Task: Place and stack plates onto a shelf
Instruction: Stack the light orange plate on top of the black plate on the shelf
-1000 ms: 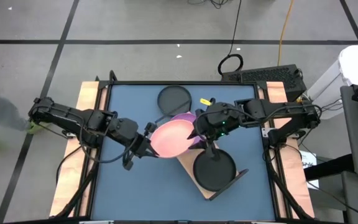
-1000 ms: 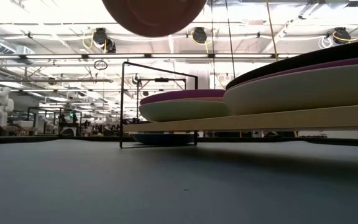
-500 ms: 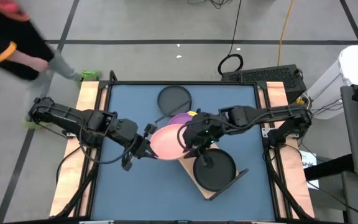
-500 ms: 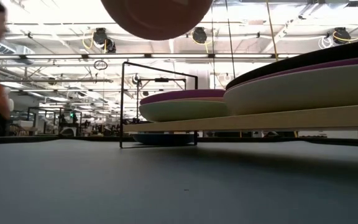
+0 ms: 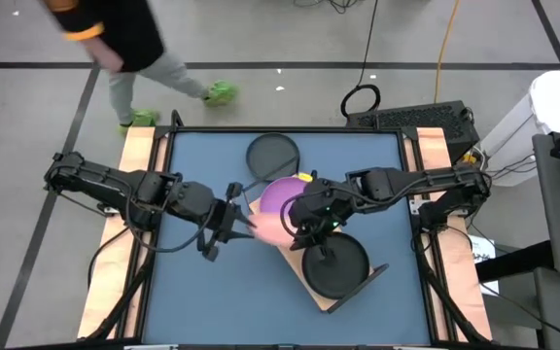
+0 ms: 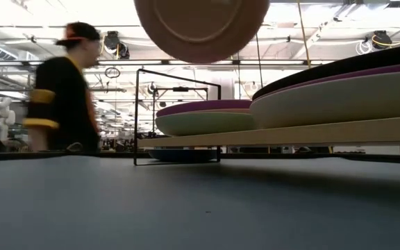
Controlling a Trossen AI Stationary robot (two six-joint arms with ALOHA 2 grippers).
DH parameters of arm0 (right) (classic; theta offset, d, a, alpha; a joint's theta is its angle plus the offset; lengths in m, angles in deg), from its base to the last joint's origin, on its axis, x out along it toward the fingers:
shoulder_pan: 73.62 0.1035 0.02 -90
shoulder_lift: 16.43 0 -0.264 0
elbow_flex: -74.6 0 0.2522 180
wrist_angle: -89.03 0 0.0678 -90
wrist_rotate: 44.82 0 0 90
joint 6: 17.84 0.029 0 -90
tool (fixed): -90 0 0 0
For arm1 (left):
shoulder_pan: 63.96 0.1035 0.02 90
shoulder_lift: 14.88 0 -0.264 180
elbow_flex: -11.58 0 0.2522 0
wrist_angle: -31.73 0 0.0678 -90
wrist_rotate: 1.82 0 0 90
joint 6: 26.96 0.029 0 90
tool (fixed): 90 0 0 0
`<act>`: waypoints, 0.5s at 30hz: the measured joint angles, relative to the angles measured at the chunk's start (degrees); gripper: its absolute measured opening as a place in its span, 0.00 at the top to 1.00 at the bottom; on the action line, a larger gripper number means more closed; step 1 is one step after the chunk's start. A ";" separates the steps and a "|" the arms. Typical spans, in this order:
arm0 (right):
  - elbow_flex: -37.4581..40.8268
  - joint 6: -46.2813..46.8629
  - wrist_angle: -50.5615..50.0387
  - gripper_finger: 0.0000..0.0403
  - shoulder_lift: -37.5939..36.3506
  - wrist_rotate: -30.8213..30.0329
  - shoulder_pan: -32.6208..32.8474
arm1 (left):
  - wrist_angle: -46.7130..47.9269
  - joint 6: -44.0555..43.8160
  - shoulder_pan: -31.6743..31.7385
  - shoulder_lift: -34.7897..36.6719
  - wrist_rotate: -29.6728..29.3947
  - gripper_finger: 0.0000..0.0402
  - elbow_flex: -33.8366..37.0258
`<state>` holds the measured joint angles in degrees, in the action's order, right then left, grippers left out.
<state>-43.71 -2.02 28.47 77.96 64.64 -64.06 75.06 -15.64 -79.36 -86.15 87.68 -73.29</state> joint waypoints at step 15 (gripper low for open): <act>0.04 32.26 -8.35 1.00 -1.40 -8.96 1.58 | -6.95 -18.94 0.40 1.74 -12.69 0.37 -0.04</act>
<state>-43.67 30.24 20.12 76.57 55.68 -62.48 68.11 -34.58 -78.96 -84.41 74.99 -73.33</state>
